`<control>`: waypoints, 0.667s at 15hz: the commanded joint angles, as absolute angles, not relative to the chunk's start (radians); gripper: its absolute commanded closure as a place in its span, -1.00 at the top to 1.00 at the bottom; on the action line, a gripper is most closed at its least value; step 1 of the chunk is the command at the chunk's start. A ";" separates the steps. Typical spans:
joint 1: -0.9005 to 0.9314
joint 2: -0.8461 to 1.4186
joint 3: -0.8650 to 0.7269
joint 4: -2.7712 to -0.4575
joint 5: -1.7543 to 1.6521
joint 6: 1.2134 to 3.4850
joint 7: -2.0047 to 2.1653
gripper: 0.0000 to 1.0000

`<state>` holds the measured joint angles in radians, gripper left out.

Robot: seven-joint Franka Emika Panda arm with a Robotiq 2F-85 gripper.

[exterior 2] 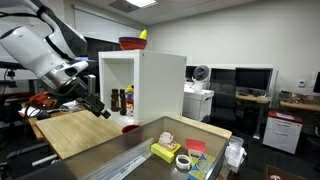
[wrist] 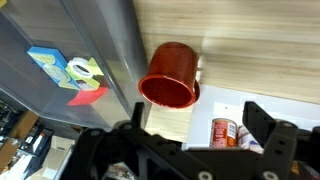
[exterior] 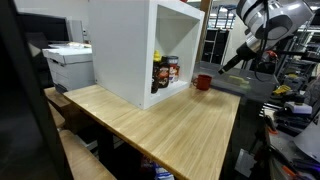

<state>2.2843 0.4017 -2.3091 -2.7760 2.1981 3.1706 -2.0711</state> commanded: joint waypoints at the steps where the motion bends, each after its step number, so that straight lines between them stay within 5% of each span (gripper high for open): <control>1: 2.361 0.353 -2.389 -2.776 2.136 3.165 -2.116 1.00; 10: 2.470 0.297 -2.531 -2.776 2.015 3.162 -2.107 1.00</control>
